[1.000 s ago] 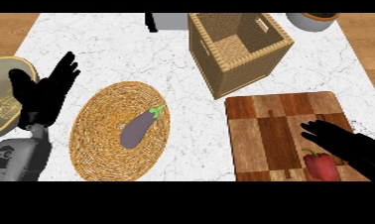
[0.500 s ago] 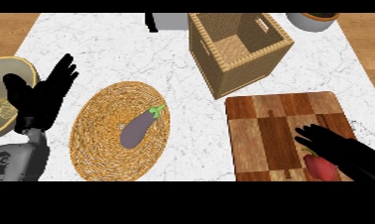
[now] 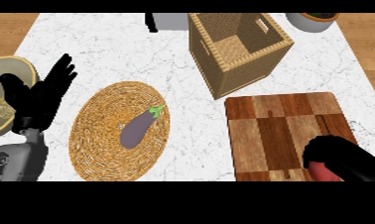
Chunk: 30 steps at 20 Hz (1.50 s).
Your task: Pick the bell pepper from the cutting board and place it in the basket
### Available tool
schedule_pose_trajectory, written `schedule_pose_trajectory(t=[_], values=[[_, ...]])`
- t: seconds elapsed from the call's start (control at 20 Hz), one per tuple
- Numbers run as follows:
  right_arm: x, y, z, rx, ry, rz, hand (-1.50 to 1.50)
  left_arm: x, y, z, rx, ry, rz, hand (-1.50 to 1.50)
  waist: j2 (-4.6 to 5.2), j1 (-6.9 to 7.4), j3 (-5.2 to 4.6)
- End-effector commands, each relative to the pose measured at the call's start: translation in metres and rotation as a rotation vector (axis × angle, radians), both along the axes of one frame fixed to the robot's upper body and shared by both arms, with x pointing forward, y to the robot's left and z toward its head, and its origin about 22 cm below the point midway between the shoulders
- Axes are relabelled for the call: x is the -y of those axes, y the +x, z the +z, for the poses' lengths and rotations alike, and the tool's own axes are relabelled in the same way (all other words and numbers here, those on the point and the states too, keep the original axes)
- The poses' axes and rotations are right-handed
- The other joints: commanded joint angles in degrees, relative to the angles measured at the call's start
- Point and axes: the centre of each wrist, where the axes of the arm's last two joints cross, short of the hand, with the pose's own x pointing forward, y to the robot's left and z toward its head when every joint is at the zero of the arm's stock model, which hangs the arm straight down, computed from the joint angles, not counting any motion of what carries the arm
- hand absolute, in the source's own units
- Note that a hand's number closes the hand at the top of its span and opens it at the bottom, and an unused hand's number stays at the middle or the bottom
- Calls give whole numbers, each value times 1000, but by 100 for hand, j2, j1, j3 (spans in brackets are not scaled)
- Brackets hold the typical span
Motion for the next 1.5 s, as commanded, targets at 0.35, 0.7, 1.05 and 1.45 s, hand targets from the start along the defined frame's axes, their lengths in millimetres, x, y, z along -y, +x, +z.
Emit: schedule_pose_trajectory(t=[0.35,0.7,1.05,1.45], values=[[-97,26,-35,-20,136,-290,150,6,9,3,6,15,-24,0,28,160,28],[-108,40,-21,10,244,-631,150,8,9,-1,11,-5,-16,0,119,184,40],[-122,66,18,149,391,-798,150,13,12,2,17,-2,-47,0,44,457,138],[-141,80,83,396,535,-919,150,25,15,0,5,-7,-97,0,-6,676,58]])
